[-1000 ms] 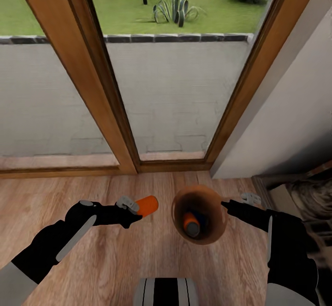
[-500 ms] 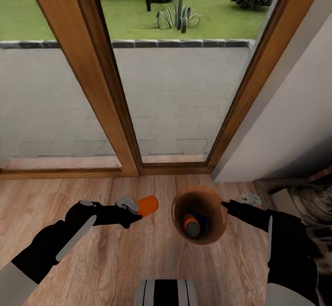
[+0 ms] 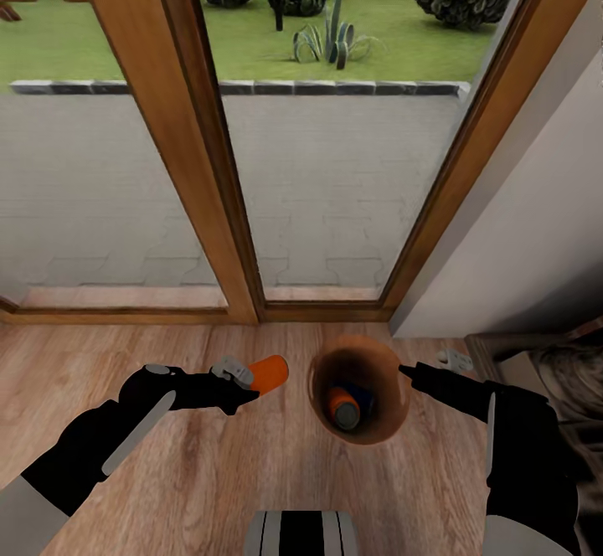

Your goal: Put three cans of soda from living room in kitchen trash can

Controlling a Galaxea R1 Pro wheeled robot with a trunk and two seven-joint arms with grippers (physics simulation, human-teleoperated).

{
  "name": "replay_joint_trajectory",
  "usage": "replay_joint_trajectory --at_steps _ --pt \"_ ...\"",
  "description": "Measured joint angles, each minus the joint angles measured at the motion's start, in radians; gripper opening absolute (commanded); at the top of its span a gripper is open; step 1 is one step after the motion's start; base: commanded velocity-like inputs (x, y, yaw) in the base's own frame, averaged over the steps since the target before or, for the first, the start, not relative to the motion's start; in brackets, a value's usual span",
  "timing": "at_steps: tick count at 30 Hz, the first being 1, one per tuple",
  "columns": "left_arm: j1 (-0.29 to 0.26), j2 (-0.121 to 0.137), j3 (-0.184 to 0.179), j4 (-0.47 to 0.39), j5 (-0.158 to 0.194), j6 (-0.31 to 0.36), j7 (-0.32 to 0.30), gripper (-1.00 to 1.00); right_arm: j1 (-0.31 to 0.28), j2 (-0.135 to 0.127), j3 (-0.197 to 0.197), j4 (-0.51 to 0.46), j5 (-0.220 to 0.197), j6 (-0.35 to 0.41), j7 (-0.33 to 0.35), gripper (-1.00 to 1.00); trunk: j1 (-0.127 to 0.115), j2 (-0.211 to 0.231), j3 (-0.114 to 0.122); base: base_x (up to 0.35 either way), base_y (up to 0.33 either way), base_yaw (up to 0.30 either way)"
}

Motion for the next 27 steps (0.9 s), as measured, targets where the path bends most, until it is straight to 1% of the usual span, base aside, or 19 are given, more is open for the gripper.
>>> replay_joint_trajectory --at_steps 4,6,7,8,11,17,20,22,25,27 --pt "0.000 -0.001 0.000 0.000 0.000 0.000 -0.001 -1.00 0.000 0.000 -0.002 0.000 0.021 -0.012 0.004 -1.00 0.000 0.000 0.000 0.000 0.000 0.002" --pt "0.000 -0.001 0.000 0.000 0.000 0.000 -0.001 -1.00 0.000 0.000 -0.003 0.000 0.021 -0.011 0.005 -1.00 0.000 0.000 0.000 0.000 0.000 0.000" --pt "0.000 0.003 0.006 0.006 -0.008 0.005 -0.007 -1.00 0.001 0.000 -0.004 -0.001 0.025 -0.011 0.009 -1.00 0.000 0.000 0.000 0.000 0.000 0.000" --pt "0.000 0.004 0.006 0.007 -0.001 0.008 -0.013 -1.00 0.001 0.000 -0.004 -0.001 0.036 -0.013 0.014 -1.00 0.000 0.000 0.000 0.000 0.000 0.000" --pt "0.000 0.004 0.004 0.007 0.002 0.003 -0.028 -1.00 0.002 0.000 -0.004 -0.001 0.085 -0.031 0.025 -1.00 0.000 0.000 0.000 0.000 0.000 0.000" --pt "0.000 0.015 0.005 0.007 0.028 0.003 0.005 -1.00 0.002 0.000 -0.004 -0.003 0.187 -0.078 0.049 -1.00 0.000 0.000 0.000 0.000 0.000 0.000" --pt "0.000 0.018 0.005 0.006 0.045 0.003 0.007 -1.00 0.002 0.000 -0.004 -0.003 0.226 -0.096 0.060 -1.00 0.000 0.000 0.000 0.000 0.000 0.000" --pt "-0.001 0.029 0.000 0.017 0.053 -0.009 -0.004 -1.00 0.002 0.000 -0.006 -0.012 0.247 -0.107 0.069 -1.00 0.000 0.000 0.000 0.000 0.000 0.000" --pt "-0.001 0.046 0.000 0.024 0.050 -0.017 -0.021 -1.00 0.002 0.000 -0.007 -0.012 0.274 -0.121 0.081 -1.00 0.000 0.000 0.000 0.000 0.000 0.000" --pt "-0.001 0.035 0.001 0.033 0.037 -0.006 -0.010 -1.00 0.002 0.000 -0.009 -0.013 0.289 -0.127 0.090 -1.00 0.000 0.000 0.000 0.000 0.000 0.000"
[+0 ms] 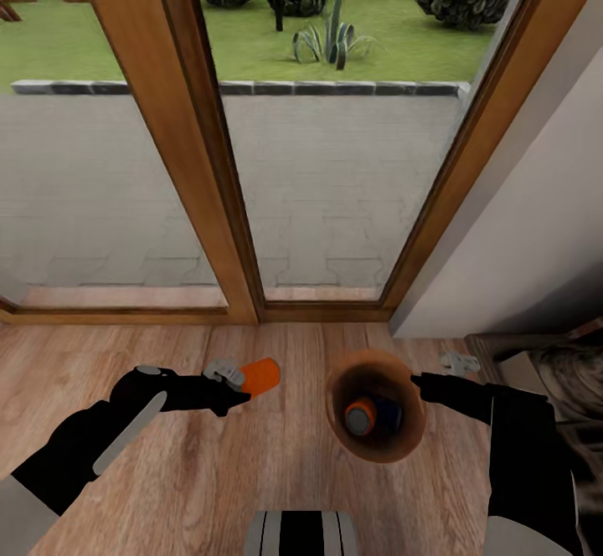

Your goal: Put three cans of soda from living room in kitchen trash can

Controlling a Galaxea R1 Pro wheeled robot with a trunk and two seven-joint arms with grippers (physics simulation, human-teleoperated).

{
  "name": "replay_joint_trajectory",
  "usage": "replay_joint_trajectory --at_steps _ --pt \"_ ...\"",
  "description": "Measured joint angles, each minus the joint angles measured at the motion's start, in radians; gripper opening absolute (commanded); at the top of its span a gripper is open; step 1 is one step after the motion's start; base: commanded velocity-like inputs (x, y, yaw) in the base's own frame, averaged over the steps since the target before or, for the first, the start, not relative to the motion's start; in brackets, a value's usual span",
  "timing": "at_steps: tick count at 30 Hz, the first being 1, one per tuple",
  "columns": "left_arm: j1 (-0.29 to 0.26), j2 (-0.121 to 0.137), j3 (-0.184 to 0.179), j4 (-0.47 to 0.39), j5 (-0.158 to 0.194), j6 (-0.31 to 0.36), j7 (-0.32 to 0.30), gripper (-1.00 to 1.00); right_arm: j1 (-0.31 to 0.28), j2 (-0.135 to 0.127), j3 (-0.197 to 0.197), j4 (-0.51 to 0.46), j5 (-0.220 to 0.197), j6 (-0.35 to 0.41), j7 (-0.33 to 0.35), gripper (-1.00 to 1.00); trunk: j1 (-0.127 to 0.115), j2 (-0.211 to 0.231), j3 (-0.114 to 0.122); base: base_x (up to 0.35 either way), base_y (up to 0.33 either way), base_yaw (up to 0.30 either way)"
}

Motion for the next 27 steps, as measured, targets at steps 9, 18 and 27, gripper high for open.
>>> replay_joint_trajectory --at_steps 9,18,27 --pt "0.000 -0.017 0.009 0.036 -0.032 -0.002 0.017 -1.00 -0.017 0.000 0.020 -0.007 0.059 -0.037 0.034 -1.00 0.000 0.000 0.000 0.000 0.000 0.000" --pt "0.000 0.005 0.021 0.083 -0.051 -0.009 0.060 -1.00 -0.038 0.000 0.068 -0.009 0.077 -0.054 0.059 -1.00 0.000 0.000 0.000 0.000 0.000 0.000" --pt "-0.005 -0.007 0.024 0.096 -0.033 -0.015 0.080 -1.00 -0.037 -0.003 0.111 -0.020 0.106 -0.063 0.065 -1.00 0.000 0.000 0.000 0.000 0.000 0.000"
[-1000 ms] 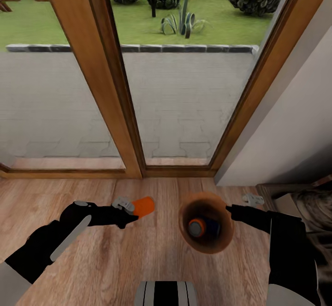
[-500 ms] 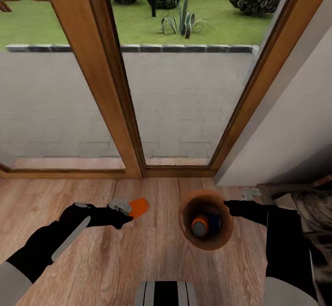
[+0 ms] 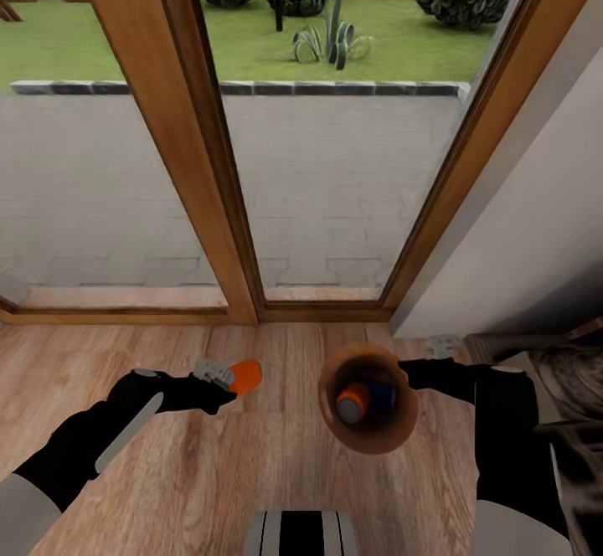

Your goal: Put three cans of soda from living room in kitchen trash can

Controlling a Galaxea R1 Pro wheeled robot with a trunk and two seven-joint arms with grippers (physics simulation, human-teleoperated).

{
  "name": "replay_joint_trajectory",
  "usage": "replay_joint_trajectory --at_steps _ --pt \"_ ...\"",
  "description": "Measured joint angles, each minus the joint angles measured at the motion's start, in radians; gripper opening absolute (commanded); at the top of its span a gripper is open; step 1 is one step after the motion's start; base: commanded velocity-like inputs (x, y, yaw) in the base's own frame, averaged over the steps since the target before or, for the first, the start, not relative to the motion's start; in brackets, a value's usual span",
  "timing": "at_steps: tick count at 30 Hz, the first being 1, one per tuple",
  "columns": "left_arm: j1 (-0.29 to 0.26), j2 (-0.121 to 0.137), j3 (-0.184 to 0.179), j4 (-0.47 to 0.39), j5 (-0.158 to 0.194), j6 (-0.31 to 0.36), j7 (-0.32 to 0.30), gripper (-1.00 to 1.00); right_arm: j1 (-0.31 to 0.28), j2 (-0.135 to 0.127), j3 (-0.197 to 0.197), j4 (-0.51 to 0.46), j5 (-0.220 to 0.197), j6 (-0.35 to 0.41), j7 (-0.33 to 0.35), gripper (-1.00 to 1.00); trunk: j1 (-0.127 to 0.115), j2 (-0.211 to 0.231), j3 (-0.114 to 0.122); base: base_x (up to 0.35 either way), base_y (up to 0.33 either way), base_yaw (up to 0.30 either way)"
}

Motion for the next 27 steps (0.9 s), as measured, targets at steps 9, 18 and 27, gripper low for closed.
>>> replay_joint_trajectory --at_steps 9,18,27 --pt "0.000 -0.031 0.003 0.029 0.027 -0.030 0.000 -1.00 0.000 0.003 0.024 0.004 0.026 -0.009 0.018 -1.00 0.000 0.000 0.000 0.000 0.000 0.000" --pt "0.001 -0.081 0.005 0.067 0.030 -0.058 -0.003 -1.00 0.000 0.003 0.044 0.005 0.042 -0.009 0.021 -1.00 0.000 0.000 0.000 0.000 0.000 0.000" --pt "0.001 -0.080 0.005 0.067 0.028 -0.059 -0.003 -1.00 0.000 0.002 0.042 0.005 0.026 0.093 0.037 -1.00 0.000 0.000 0.000 0.000 0.000 0.000"
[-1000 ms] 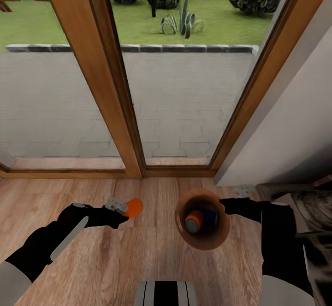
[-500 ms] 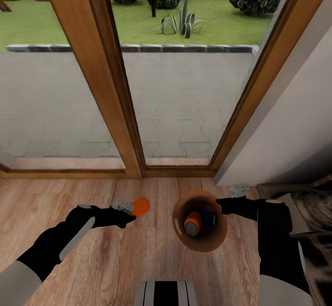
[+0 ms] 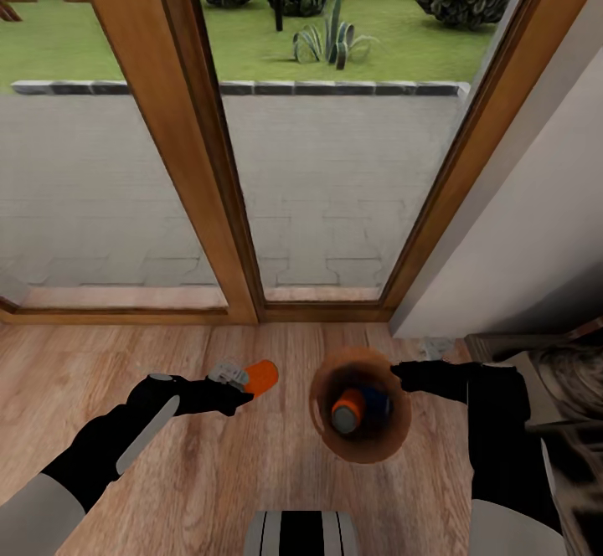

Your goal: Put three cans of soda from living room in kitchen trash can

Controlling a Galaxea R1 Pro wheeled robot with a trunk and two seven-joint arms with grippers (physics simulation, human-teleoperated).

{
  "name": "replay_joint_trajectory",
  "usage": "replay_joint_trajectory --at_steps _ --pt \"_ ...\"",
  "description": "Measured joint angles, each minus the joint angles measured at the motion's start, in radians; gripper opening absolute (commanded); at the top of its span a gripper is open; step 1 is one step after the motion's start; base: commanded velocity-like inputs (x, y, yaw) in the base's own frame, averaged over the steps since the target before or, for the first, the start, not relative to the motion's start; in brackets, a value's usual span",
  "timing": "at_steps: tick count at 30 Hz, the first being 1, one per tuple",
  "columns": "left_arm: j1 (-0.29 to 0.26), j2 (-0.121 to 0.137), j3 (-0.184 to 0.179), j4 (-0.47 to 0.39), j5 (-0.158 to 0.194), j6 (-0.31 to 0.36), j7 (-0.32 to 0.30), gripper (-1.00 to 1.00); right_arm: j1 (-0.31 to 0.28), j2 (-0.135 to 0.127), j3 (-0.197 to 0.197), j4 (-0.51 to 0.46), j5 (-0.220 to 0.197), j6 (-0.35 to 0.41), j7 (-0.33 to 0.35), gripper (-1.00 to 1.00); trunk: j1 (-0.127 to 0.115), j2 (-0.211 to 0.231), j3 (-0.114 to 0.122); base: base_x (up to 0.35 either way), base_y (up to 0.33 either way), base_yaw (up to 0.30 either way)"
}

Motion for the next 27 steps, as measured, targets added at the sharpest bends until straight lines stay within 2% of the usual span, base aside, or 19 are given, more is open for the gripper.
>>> replay_joint_trajectory --at_steps 1,3,4,5,7,9,10,12,13,16,21,27 --pt "0.000 0.000 0.000 0.000 0.000 0.000 0.000 -1.00 0.001 0.000 0.000 0.008 -0.031 0.013 0.008 -1.00 0.000 0.000 0.000 0.000 0.000 0.000" --pt "0.000 0.001 0.000 0.000 0.000 0.000 0.000 -1.00 0.000 0.000 0.000 0.000 -0.142 0.012 0.009 -1.00 0.000 0.000 0.000 0.000 0.000 0.000" --pt "0.000 0.001 0.000 0.001 0.000 0.000 0.000 -1.00 0.000 0.000 0.001 -0.001 -0.178 0.036 0.011 -1.00 0.000 0.000 0.000 0.000 0.000 0.000" --pt "-0.001 0.000 0.000 0.001 0.000 0.000 0.000 -1.00 0.001 0.000 0.002 -0.001 -0.171 0.048 0.018 -1.00 0.000 0.000 0.000 0.000 0.000 0.000" --pt "0.000 0.001 0.000 -0.001 0.000 0.000 0.000 -1.00 0.000 0.000 0.000 0.000 -0.114 -0.004 0.008 -1.00 0.000 0.000 0.000 0.000 0.000 0.000" --pt "0.000 0.001 0.000 -0.001 0.000 0.000 0.000 -1.00 0.000 0.000 -0.001 -0.001 -0.106 -0.001 -0.006 -1.00 0.000 0.000 0.000 0.000 0.000 0.000" --pt "0.000 0.001 0.000 -0.001 0.000 0.000 0.000 -1.00 0.000 0.000 -0.001 -0.001 -0.107 0.004 0.008 -1.00 0.000 0.000 0.000 0.000 0.000 0.000" --pt "0.000 0.001 0.000 -0.001 0.000 0.000 0.000 -1.00 0.001 0.000 0.000 -0.001 -0.146 0.040 0.012 -1.00 0.000 0.000 0.000 0.000 0.000 0.000" --pt "0.000 0.001 0.000 -0.001 0.000 0.000 0.000 -1.00 0.002 0.000 0.001 -0.001 -0.149 0.048 0.012 -1.00 0.000 0.000 0.000 0.000 0.000 0.000" --pt "0.000 0.001 0.000 -0.002 0.000 0.000 0.000 -1.00 0.002 0.000 -0.001 -0.001 -0.117 0.026 0.012 -1.00 0.000 0.000 0.000 0.000 0.000 0.000" --pt "0.000 0.001 0.000 -0.002 0.000 0.000 0.000 -1.00 0.002 0.000 0.000 -0.001 -0.155 0.052 0.014 -1.00 0.000 0.000 0.000 0.000 0.000 0.000" --pt "0.000 0.000 0.000 -0.001 0.000 0.000 0.000 -1.00 0.002 0.000 0.000 -0.001 -0.162 0.048 0.013 -1.00 0.000 0.000 0.001 0.000 0.000 0.002"
